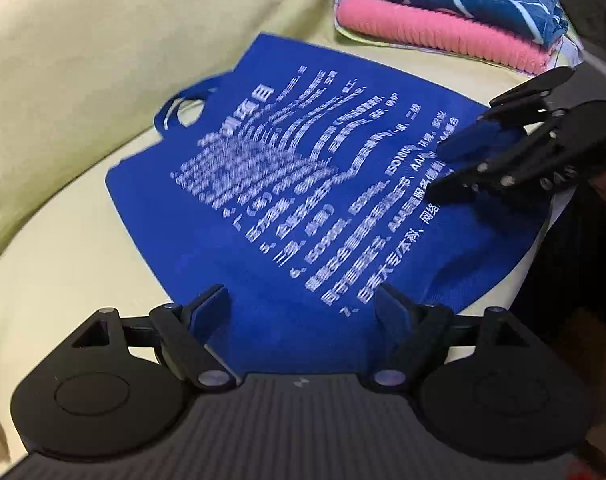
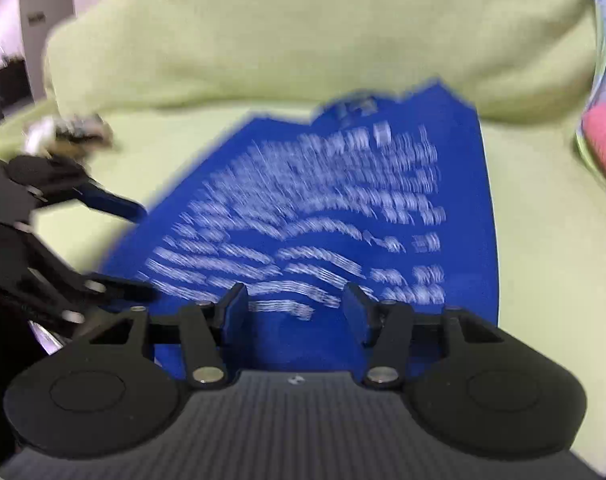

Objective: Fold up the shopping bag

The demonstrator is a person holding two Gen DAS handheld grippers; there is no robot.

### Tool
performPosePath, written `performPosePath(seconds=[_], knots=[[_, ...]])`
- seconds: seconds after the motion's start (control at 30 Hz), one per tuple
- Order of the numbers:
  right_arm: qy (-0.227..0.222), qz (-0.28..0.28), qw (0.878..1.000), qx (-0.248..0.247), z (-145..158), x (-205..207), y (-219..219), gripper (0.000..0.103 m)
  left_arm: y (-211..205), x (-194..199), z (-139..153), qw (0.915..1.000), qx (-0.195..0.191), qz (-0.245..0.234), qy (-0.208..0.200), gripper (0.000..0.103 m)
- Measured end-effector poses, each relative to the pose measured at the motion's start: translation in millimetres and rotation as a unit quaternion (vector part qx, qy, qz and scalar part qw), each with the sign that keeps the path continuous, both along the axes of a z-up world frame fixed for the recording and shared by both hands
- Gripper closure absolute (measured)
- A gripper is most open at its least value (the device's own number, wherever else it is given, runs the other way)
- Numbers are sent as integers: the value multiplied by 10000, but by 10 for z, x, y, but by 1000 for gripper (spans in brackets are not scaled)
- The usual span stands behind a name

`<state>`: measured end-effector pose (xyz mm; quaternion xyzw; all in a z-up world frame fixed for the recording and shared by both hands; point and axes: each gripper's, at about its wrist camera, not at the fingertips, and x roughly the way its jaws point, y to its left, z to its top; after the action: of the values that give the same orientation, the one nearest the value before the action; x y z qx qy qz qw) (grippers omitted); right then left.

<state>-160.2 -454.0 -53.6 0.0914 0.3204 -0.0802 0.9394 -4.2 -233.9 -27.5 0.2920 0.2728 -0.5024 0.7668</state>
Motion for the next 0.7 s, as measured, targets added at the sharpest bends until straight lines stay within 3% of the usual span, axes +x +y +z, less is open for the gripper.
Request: performPosePath(seconds=[0.1,0.27,0.37,0.53,0.6,0.63,0.7], knots=[[93,-92,9999,-49,-58,62,-126,48,55,41,58,10000,-59,67,37,22],[-277,-738,9969,-45,112,-132,-494,49,-7,147,233,9994,-282,181,-84,21],[-160,-1062,9940,209,18,-188,-759,49,-117,297,244,9977,-155,609,-240,20],[-246,-1126,9841,1349,-218,-335,-931,48,-136,686,87,9891,-34,1295,701,21],[-340,-1122,9813,1523,-245,-376,-911,56,-120,738,42,9864,-112,1375,896,21],[-357,-1123,9800,1605,-257,-388,-898,69,-114,750,27,9854,-154,1398,958,21],[-352,-1213,9777,1677,-261,-401,-854,76,-123,754,16,9849,-181,1413,983,21]])
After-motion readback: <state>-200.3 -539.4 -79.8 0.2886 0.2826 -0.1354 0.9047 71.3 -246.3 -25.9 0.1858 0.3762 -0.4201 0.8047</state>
